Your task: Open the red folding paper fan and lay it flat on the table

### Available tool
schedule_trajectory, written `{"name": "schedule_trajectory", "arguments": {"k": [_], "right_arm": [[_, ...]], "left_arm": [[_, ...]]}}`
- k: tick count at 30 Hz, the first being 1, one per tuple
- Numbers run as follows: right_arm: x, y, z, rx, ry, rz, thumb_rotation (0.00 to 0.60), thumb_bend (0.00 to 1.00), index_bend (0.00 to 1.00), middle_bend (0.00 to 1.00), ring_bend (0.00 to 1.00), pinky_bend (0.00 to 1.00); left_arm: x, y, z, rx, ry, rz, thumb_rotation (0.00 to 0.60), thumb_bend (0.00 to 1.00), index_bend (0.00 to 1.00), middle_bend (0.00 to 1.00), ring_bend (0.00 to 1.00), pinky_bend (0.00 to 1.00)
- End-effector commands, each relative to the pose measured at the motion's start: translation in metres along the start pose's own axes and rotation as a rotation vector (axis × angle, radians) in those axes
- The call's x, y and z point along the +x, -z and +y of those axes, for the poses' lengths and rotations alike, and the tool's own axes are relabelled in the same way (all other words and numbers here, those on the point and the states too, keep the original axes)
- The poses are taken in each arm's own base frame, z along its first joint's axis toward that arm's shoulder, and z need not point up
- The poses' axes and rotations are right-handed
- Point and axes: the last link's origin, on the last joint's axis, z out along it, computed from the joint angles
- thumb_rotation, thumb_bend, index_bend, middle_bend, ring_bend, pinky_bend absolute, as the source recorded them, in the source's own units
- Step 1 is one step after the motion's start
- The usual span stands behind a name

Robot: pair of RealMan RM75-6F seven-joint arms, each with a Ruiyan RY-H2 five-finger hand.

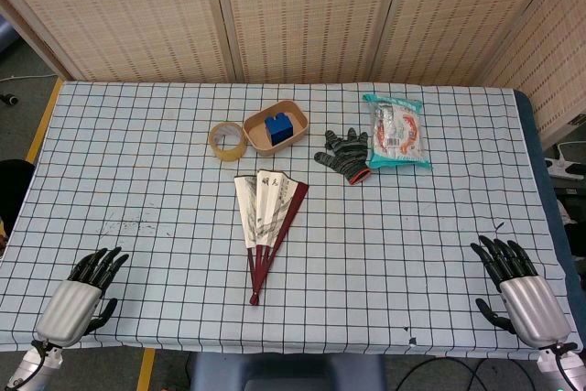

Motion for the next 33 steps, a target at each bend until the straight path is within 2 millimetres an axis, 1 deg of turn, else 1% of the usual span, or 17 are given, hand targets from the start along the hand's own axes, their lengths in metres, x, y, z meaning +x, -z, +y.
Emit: {"name": "schedule_trajectory", "arguments": {"k": [1,7,10,12,16,17,19,20,21,22,24,25,28,33], "right_arm": [[-0.001,-0.001,-0.001,0.003,0.002,-0.005,0.6,0.24,0.0,0.0,0.0,0.0],[-0.006,-0.008,-0.006,0.028,0.03,0.02,0.6,0.24,0.0,0.0,0.0,0.0],[-0.016,-0.022,-0.013,0.06,0.048,0.04,0.6,0.24,0.0,0.0,0.0,0.0],[-0.025,-0.038,-0.024,0.097,0.066,0.044,0.6,0.24,0.01,0.0,0.0,0.0],[-0.032,-0.075,-0.057,0.163,0.086,0.083,0.6,0.24,0.15,0.0,0.0,0.0],[-0.034,-0.089,-0.068,0.177,0.103,0.083,0.6,0.24,0.18,0.0,0.0,0.0],[-0.037,-0.11,-0.086,0.198,0.138,0.081,0.6,0.24,0.21,0.0,0.0,0.0],[-0.039,-0.125,-0.098,0.212,0.159,0.076,0.6,0.24,0.22,0.0,0.0,0.0],[-0.041,-0.134,-0.106,0.221,0.167,0.069,0.6,0.24,0.22,0.0,0.0,0.0],[-0.043,-0.148,-0.119,0.239,0.176,0.058,0.6,0.24,0.22,0.0,0.0,0.0],[-0.047,-0.165,-0.137,0.267,0.189,0.032,0.6,0.24,0.23,0.0,0.0,0.0],[-0.048,-0.175,-0.149,0.285,0.192,0.023,0.6,0.24,0.24,0.0,0.0,0.0],[-0.052,-0.194,-0.178,0.324,0.164,0.018,0.6,0.24,0.23,0.0,0.0,0.0],[-0.067,-0.217,-0.216,0.398,0.183,-0.021,0.6,0.24,0.25,0.0,0.0,0.0]], "left_arm": [[-0.001,0.0,0.0,0.001,0.0,-0.002,0.6,0.45,0.0,0.0,0.0,0.13],[-0.003,-0.003,0.003,-0.02,0.006,0.004,0.6,0.45,0.0,0.0,0.0,0.13],[-0.001,-0.006,0.002,-0.034,0.03,0.026,0.6,0.45,0.0,0.0,0.0,0.13],[-0.001,-0.008,0.001,-0.042,0.035,0.042,0.6,0.45,0.0,0.0,0.0,0.13],[-0.003,-0.011,-0.001,-0.051,0.055,0.034,0.6,0.45,0.0,0.0,0.0,0.14],[-0.004,-0.013,-0.003,-0.046,0.067,0.025,0.6,0.45,0.0,0.0,0.0,0.14],[-0.005,-0.016,-0.009,-0.024,0.08,0.012,0.6,0.45,0.0,0.0,0.0,0.14],[-0.007,-0.018,-0.013,-0.005,0.084,0.002,0.6,0.45,0.0,0.0,0.0,0.14],[-0.007,-0.019,-0.015,0.005,0.087,-0.004,0.6,0.45,0.0,0.0,0.0,0.14],[-0.009,-0.021,-0.017,0.014,0.093,-0.013,0.6,0.45,0.0,0.0,0.0,0.14],[-0.012,-0.025,-0.015,0.002,0.103,-0.021,0.6,0.45,0.0,0.0,0.0,0.14],[-0.013,-0.027,-0.015,-0.005,0.101,-0.013,0.6,0.45,0.0,0.0,0.0,0.14],[-0.012,-0.035,-0.015,-0.001,0.069,0.047,0.6,0.45,0.0,0.0,0.0,0.13],[-0.007,-0.051,-0.019,-0.011,0.083,0.16,0.6,0.47,0.0,0.0,0.0,0.11]]}}
